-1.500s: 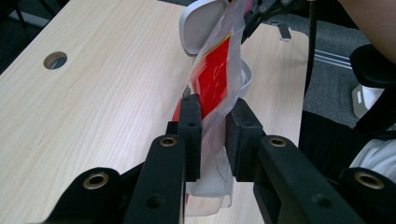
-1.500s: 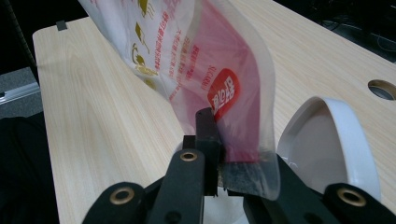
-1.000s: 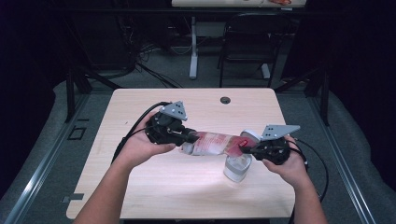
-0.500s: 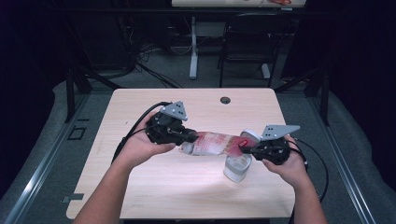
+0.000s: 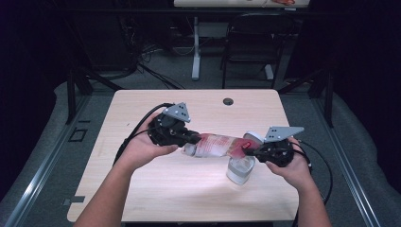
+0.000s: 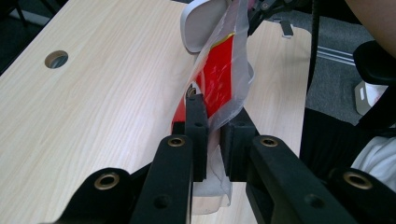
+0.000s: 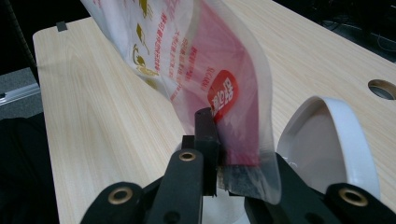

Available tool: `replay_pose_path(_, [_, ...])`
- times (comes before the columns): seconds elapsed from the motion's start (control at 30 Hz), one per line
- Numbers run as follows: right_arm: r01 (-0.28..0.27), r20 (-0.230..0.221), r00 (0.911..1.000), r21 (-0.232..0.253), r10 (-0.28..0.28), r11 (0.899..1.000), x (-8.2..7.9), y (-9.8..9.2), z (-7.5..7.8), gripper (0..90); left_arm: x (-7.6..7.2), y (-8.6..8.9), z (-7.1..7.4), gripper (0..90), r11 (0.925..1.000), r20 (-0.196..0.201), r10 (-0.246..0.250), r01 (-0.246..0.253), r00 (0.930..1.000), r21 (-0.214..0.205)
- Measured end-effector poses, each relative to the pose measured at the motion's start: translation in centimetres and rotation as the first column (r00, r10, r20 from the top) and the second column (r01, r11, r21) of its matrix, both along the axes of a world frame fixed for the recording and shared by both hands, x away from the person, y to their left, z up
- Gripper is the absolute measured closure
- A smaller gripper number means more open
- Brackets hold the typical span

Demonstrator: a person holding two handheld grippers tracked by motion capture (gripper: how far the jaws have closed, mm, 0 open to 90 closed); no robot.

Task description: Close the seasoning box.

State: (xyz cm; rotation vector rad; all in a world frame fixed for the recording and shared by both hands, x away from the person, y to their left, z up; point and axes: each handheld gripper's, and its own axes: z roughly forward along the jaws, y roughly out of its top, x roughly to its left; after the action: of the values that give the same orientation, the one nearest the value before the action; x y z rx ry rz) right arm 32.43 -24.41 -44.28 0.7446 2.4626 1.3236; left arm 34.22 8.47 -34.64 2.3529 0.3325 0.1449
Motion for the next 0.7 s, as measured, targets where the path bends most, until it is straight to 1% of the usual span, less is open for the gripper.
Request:
replay_pose_path(0.3, [-0.003,-0.001,1.0,-0.006,0.003,1.0,0.05,-0.07,-0.01,86.8,0.02,-0.07,0.11,83.0,1.0,0.005,-0.006,0.006,1.0,0.004])
replay_pose_path(0.7, [-0.002,-0.002,1.0,-0.006,0.002,1.0,0.04,-0.1,-0.01,86.8,-0.04,-0.18,0.16,83.4,1.0,0.002,-0.003,0.003,1.0,0.0])
